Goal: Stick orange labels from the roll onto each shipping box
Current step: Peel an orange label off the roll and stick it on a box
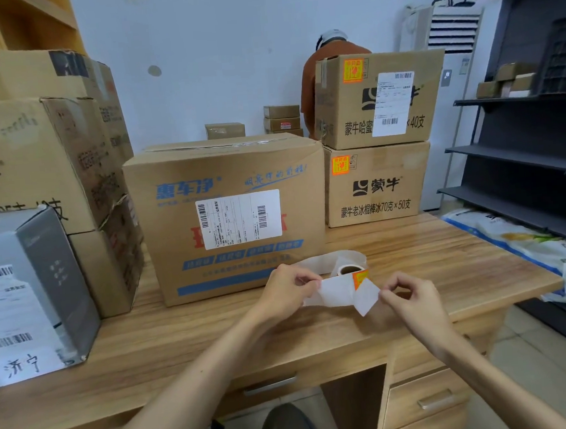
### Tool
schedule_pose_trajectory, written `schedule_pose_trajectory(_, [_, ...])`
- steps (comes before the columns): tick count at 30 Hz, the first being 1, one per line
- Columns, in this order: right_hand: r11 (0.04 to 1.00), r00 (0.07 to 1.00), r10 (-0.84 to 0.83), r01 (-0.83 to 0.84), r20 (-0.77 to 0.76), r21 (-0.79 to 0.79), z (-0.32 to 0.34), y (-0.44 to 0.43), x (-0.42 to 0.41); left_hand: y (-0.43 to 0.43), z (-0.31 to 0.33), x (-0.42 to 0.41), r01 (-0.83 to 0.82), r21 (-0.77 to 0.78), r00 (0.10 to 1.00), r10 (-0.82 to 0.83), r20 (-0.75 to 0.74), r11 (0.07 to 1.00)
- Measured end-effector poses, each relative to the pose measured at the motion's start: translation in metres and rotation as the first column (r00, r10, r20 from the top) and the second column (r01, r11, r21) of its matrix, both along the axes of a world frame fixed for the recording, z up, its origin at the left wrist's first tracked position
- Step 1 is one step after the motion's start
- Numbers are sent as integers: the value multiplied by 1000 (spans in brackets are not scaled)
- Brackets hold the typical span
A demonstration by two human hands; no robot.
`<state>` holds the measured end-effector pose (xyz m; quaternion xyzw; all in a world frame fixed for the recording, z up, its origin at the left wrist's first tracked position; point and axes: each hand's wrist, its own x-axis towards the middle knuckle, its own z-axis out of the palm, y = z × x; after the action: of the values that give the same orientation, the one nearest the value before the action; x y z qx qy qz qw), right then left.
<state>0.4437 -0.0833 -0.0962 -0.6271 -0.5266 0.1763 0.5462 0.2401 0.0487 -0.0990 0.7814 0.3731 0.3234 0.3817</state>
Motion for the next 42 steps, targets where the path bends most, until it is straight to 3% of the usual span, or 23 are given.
schedule_pose_trajectory(4, [997,1000,-6,7,-8,81,14,-7,-3,1,1,-3,-15,-5,1000,15,14,1000])
schedule_pose_trajectory(7, [982,971,-126,94,202,161,22,-5,-10,-3,9,-9,-34,6,998,34,60,999])
schedule_pose_trajectory(10, [951,813,-239,86,531,296,29,2,-24,-14,26,-16,-82,39,986,75,151,996])
schedule_pose_trajectory(12, [926,683,-295,32,668,376,31,10,-37,-23,41,-22,-94,23,971,87,222,995])
schedule_pose_trajectory(15, [890,545,-355,-53,759,454,33,23,-63,-36,59,-33,-117,24,959,107,261,993])
schedule_pose_trajectory(19, [820,466,-446,-130,764,558,37,35,-101,-46,69,-56,-208,62,951,187,248,976])
schedule_pose_trajectory(23, [789,499,-380,-265,779,555,36,47,-133,-45,69,-87,-298,66,929,274,248,952])
schedule_pose_trajectory(26, [840,578,-243,-276,779,467,37,52,-144,-43,72,-113,-343,54,919,323,228,938])
schedule_pose_trajectory(29, [897,809,-51,-221,586,383,47,58,-151,-41,78,-140,-330,62,929,312,199,942])
schedule_pose_trajectory(32, [941,942,95,-191,322,279,61,71,-156,-36,86,-162,-311,71,933,289,216,948])
schedule_pose_trajectory(36, [920,935,350,-354,57,167,78,90,-172,-27,94,-180,-323,147,933,289,213,935])
schedule_pose_trajectory(42, [898,917,398,-389,-4,208,101,115,-193,-18,114,-196,-344,240,932,298,208,908])
